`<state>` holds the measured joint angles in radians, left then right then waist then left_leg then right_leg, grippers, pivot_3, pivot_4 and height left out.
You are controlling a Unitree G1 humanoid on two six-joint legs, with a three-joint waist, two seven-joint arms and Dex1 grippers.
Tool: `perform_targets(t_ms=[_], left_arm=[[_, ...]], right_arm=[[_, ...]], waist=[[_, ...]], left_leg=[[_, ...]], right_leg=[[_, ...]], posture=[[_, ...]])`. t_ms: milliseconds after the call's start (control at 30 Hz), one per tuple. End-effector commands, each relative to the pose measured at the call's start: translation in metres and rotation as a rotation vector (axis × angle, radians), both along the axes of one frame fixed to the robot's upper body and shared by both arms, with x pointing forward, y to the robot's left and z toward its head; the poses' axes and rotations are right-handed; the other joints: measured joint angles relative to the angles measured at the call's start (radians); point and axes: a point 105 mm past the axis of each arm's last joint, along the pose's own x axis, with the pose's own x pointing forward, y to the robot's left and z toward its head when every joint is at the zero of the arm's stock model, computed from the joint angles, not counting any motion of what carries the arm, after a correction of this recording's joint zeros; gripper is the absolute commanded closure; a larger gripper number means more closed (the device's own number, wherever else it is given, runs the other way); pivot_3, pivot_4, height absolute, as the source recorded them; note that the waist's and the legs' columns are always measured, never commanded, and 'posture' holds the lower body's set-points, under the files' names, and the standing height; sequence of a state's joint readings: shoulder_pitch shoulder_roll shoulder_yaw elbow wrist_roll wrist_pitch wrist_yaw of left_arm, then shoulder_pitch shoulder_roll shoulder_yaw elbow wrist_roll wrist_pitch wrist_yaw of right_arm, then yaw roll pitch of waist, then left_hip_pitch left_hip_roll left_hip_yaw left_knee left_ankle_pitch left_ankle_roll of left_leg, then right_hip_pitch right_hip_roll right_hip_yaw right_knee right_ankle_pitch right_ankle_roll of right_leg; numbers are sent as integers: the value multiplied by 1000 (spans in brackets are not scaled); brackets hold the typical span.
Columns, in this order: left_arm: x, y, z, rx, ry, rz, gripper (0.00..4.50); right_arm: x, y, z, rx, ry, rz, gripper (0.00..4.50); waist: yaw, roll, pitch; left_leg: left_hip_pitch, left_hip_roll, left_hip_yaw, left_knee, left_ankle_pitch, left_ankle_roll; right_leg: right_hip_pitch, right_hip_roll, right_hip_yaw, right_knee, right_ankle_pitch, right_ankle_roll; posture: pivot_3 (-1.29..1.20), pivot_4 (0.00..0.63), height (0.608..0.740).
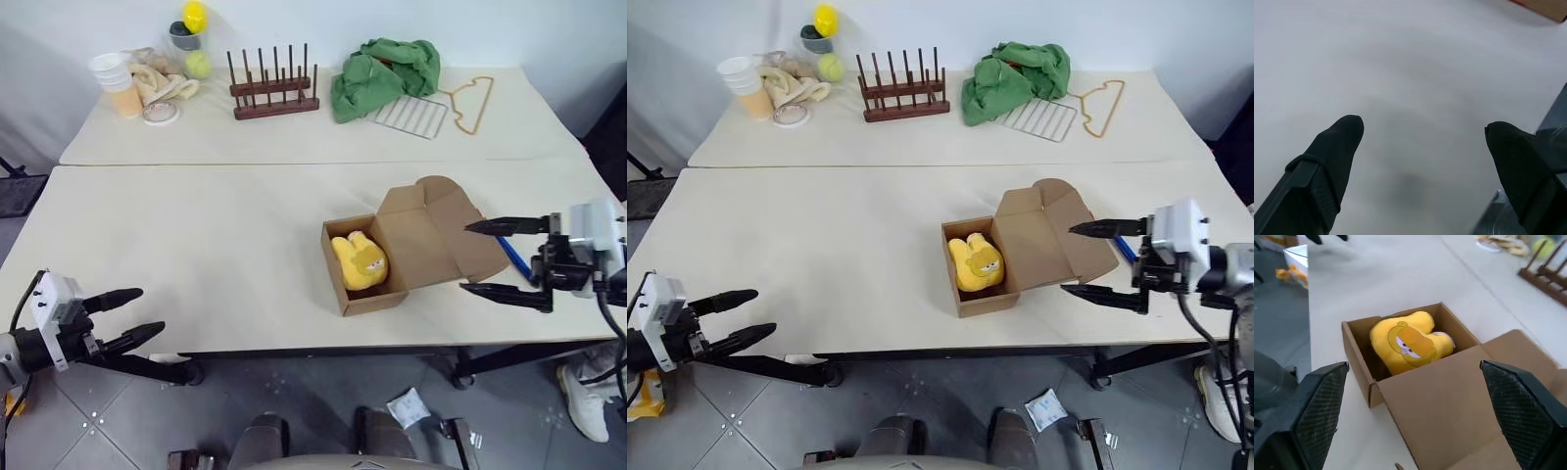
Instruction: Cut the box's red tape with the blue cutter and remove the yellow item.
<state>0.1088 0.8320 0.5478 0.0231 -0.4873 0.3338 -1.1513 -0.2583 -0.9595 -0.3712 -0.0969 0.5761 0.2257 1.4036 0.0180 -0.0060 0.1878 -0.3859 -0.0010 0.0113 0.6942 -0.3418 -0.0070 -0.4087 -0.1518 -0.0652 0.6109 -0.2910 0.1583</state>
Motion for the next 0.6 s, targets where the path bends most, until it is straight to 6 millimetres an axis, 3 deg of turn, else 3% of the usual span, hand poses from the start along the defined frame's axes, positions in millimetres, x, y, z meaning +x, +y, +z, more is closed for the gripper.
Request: perform_targets(t_ms=[33, 167, 200, 300, 400, 600], left_arm=[[14, -24, 38, -30, -108, -88, 27], [48, -90, 79, -82, -164, -301, 27], [51, -103, 84, -79, -165, -347, 27], [64, -166, 97, -34, -90, -583, 27], [83, -234, 92, 131, -8, -756, 27], [110, -293, 81, 295, -36, -771, 27]], right_arm=[[-11, -2, 18, -10, -78, -17, 0], [-16, 2, 16, -11, -68, -21, 0], [-16, 3, 16, -8, -66, -22, 0], [-16, 7, 19, 13, -75, -25, 0], [-14, 9, 25, 20, -78, -29, 0], [-15, 12, 29, 22, -91, -52, 0]], waist=[[9, 0, 0], [22, -1, 0], [21, -1, 0], [18, -1, 0], [20, -1, 0], [-1, -1, 0]], left_leg=[[0, 0, 0, 1, 0, 0], [0, 0, -2, 4, 0, 0], [0, -1, -2, 4, 0, 0], [0, -1, -1, 4, 0, 0], [0, -2, 0, 5, 0, 0], [-1, -1, 3, 0, -1, 1]], right_leg=[[0, 0, 0, 0, 0, 0], [3, 0, -1, 0, 0, 0], [3, 0, -1, 0, 1, 0], [3, 0, 0, 2, 1, 0], [3, 0, -1, 2, 1, 1], [-1, 1, 0, 0, 1, 1]], posture=[[0, 150, 740], [0, 150, 740], [0, 150, 740], [0, 150, 740], [0, 150, 740], [0, 150, 740]])
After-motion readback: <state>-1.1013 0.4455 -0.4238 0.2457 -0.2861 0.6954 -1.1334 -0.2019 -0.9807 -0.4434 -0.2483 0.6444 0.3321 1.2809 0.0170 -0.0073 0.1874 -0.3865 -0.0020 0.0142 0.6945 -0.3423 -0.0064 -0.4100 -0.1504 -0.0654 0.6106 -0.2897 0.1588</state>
